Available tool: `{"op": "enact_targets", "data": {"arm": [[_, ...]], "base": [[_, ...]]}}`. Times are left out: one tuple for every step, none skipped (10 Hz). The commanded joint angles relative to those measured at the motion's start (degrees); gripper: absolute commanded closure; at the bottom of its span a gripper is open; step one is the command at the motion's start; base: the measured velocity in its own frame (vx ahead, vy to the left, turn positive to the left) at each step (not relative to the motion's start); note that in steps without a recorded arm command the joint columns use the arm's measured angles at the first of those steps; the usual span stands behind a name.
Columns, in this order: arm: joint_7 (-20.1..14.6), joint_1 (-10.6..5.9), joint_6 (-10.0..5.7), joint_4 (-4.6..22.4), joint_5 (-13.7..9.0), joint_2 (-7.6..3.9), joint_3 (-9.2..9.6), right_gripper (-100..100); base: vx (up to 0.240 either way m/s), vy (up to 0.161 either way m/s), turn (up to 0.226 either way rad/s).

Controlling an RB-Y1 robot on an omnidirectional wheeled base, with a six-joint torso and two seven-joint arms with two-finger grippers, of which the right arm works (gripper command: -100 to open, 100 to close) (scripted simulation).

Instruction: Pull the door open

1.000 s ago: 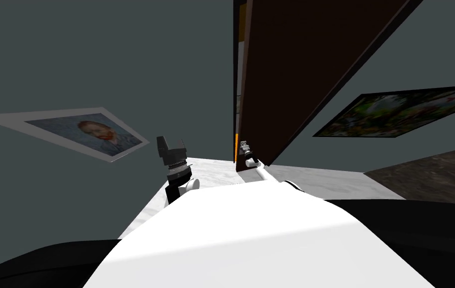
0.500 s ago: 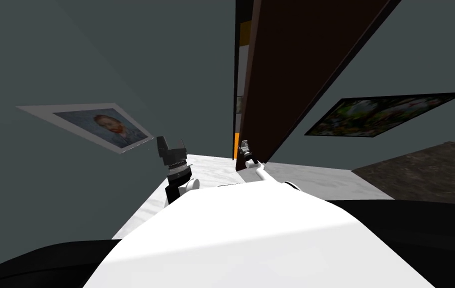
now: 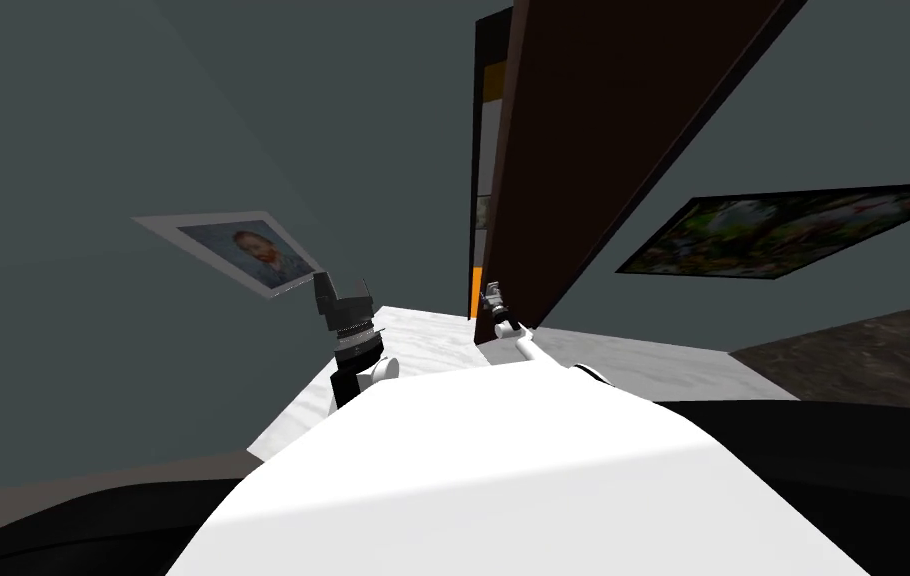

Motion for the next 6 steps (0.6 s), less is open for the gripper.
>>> {"op": "enact_targets", "data": {"arm": [[-0.9, 0.92, -0.3, -0.1, -0.5, -1.94, -0.86, -100], [-1.5, 1.12, -0.98, 0.3, -0.6, -2.7, -1.0, -100], [-2.0, 1.32, -1.63, 0.7, -0.8, -3.44, -1.14, -100], [-3.0, 1.67, -2.8, 1.4, -1.1, -4.77, -1.39, -100], [-3.7, 1.92, -3.66, 2.0, -1.3, -5.74, -1.58, -100], [-3.9, 2.0, -3.93, 2.1, -1.4, -6.04, -1.63, -100]], "base": [[0.037, 0.005, 0.118], [0.037, -0.002, 0.121], [0.02, -0.006, 0.112], [0.021, -0.013, 0.159], [0.022, -0.02, 0.165], [0.025, -0.03, 0.078]]}}
